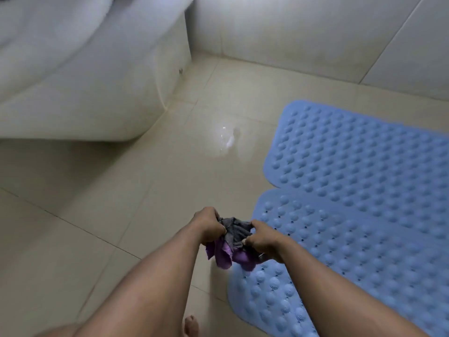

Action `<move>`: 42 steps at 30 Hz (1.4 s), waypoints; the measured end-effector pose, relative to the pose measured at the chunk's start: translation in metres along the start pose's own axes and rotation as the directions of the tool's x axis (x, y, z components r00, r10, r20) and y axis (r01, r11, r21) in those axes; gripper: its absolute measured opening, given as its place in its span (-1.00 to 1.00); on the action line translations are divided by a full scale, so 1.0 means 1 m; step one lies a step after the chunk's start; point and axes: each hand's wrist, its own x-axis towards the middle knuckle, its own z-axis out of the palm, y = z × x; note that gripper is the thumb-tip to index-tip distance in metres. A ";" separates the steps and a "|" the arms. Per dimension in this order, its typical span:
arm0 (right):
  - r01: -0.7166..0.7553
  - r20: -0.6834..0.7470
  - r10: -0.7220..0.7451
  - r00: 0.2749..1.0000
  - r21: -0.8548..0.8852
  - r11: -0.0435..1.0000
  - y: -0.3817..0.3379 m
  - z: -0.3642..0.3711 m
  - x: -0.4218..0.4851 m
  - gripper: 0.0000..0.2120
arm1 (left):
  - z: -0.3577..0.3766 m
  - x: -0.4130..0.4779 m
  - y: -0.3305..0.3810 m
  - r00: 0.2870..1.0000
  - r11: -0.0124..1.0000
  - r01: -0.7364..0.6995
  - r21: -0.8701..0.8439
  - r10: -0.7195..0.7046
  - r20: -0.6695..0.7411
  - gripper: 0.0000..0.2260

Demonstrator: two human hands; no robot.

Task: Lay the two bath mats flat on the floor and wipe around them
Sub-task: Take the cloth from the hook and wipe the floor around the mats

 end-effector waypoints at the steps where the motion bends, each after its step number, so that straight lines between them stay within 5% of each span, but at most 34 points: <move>1: -0.013 0.022 0.014 1.000 -0.013 1.000 0.011 0.008 0.022 -0.73 | 0.013 0.018 -0.015 1.000 1.000 -0.003 0.017 0.003 -0.001 -0.79; 4: -0.017 0.122 0.040 0.992 -0.182 0.983 0.033 0.022 0.073 -0.83 | 0.048 0.062 -0.058 0.995 0.997 -0.055 0.057 0.059 -0.075 -0.74; 7: 0.004 0.072 0.026 0.997 -0.392 0.920 0.033 0.023 0.086 -0.62 | 0.067 0.066 -0.089 0.961 0.960 -0.076 0.271 0.143 -0.235 -0.55; 10: 0.062 -0.020 -0.087 0.996 -0.539 0.840 0.036 0.026 0.082 -0.57 | 0.085 0.050 -0.103 0.806 0.815 -0.252 0.522 0.475 -0.352 -0.49; 12: 0.105 -0.164 -0.214 0.963 -0.503 0.858 0.043 0.027 0.083 -0.61 | 0.102 0.046 -0.108 0.707 0.687 -0.436 0.581 0.661 -0.251 -0.46; 14: 0.154 -0.368 -0.335 0.867 -0.441 0.884 0.054 0.023 0.091 -0.69 | 0.128 0.053 -0.118 0.705 0.609 -0.493 0.622 0.698 -0.126 -0.38; 17: 0.263 -0.556 -0.548 0.625 -0.511 0.818 0.077 0.018 0.111 -0.86 | 0.166 0.063 -0.130 0.754 0.706 -0.448 0.549 0.628 -0.193 -0.34; 20: 0.275 -0.598 -0.686 0.416 -0.636 0.721 0.095 0.021 0.120 -0.81 | 0.182 0.071 -0.128 0.741 0.749 -0.418 0.514 0.608 -0.284 -0.34; 25: 0.198 -0.614 -0.749 0.251 -0.724 0.660 0.095 -0.004 0.132 -0.74 | 0.174 0.087 -0.112 0.719 0.742 -0.416 0.525 0.622 -0.310 -0.35; 37: 0.067 -0.699 -0.681 0.218 -0.685 0.725 0.020 -0.142 0.192 -0.54 | 0.101 0.200 0.050 0.741 0.819 -0.366 0.442 0.544 -0.393 -0.31; 42: -0.004 -0.701 -0.662 0.267 -0.687 0.726 -0.010 -0.217 0.217 -0.47 | 0.063 0.250 0.113 0.734 0.821 -0.347 0.453 0.539 -0.414 -0.31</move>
